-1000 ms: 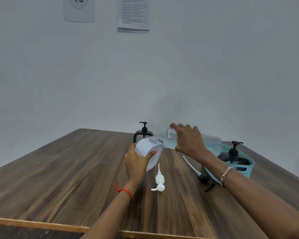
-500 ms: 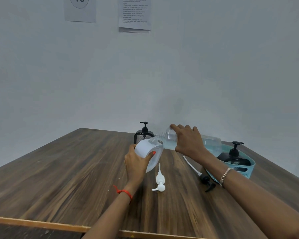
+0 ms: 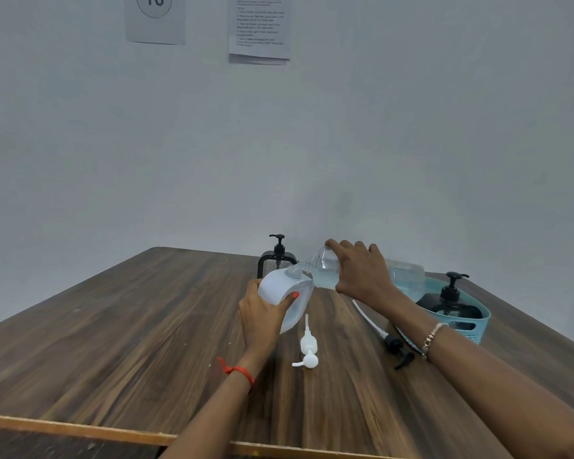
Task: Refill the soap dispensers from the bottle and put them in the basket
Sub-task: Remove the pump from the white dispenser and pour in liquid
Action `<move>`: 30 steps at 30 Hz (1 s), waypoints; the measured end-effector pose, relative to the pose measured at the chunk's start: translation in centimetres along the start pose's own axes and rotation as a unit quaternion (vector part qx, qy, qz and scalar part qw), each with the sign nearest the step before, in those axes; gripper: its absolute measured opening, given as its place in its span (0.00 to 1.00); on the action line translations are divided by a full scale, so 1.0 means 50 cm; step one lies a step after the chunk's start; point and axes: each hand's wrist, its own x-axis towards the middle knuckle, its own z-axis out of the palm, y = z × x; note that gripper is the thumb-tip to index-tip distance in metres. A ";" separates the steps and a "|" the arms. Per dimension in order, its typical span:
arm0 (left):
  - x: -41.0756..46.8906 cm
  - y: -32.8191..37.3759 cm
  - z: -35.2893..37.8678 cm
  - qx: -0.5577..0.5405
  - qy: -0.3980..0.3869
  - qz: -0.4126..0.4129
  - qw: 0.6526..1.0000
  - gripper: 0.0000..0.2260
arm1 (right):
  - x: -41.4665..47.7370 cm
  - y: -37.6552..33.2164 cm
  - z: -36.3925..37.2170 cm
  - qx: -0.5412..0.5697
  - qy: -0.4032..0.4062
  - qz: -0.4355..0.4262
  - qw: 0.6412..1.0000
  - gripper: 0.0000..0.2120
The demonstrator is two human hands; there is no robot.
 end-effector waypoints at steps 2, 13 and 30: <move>0.000 0.000 0.000 0.000 0.003 0.001 1.000 0.26 | 0.000 0.001 0.000 -0.002 0.001 0.000 1.000 0.29; -0.005 0.002 0.000 -0.005 -0.001 0.001 1.000 0.26 | -0.004 -0.001 -0.002 -0.008 -0.001 0.000 1.000 0.29; -0.011 0.006 -0.004 -0.004 -0.008 0.007 1.000 0.26 | -0.007 0.001 -0.003 -0.019 -0.007 -0.010 1.000 0.29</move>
